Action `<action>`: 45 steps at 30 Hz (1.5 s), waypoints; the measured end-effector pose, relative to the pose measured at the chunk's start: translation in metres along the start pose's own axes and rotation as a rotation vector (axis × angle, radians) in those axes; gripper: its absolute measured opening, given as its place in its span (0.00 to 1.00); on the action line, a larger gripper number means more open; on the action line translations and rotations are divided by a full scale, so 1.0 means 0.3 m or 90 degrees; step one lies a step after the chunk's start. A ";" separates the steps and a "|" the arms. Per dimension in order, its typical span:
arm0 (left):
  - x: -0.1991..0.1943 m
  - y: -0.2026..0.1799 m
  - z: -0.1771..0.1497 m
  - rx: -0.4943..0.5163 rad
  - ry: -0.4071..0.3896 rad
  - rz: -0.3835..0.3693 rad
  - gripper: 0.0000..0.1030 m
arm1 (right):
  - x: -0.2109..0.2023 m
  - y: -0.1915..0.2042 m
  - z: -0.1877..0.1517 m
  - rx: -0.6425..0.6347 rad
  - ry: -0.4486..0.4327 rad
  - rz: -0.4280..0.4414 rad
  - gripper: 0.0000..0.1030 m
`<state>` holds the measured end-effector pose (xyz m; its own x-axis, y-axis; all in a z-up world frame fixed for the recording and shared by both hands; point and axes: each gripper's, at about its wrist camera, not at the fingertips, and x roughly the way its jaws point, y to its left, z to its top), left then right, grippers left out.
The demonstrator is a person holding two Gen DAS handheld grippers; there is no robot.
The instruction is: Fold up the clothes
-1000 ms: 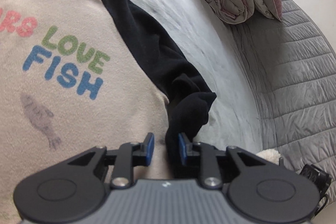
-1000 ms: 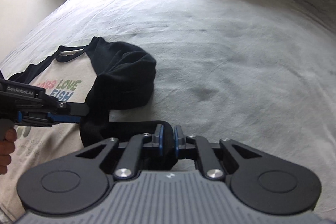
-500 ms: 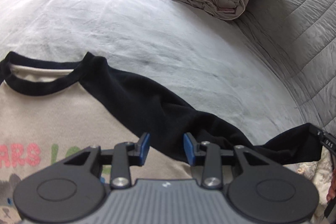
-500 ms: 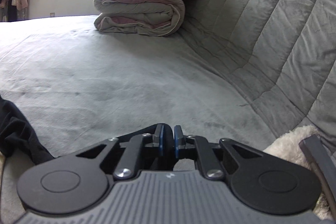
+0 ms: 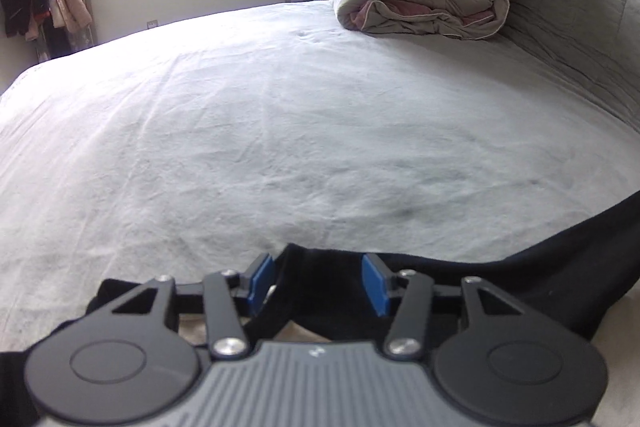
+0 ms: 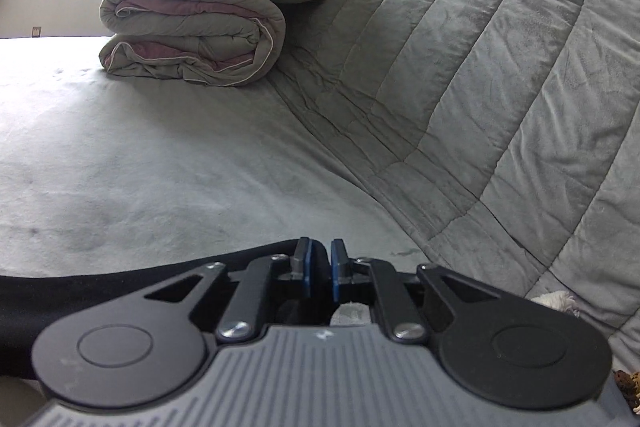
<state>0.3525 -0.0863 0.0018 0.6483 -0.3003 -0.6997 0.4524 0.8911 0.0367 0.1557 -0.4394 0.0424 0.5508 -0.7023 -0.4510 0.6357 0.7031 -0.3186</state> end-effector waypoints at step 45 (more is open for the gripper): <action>-0.127 -0.205 -0.166 0.024 -0.110 -0.091 0.52 | 0.127 -0.061 -0.110 0.200 0.176 0.118 0.34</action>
<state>0.2693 -0.1126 -0.0093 0.6694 -0.4792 -0.5677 0.5676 0.8229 -0.0254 0.1472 -0.4755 0.0035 0.5330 -0.4814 -0.6959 0.6963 0.7168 0.0374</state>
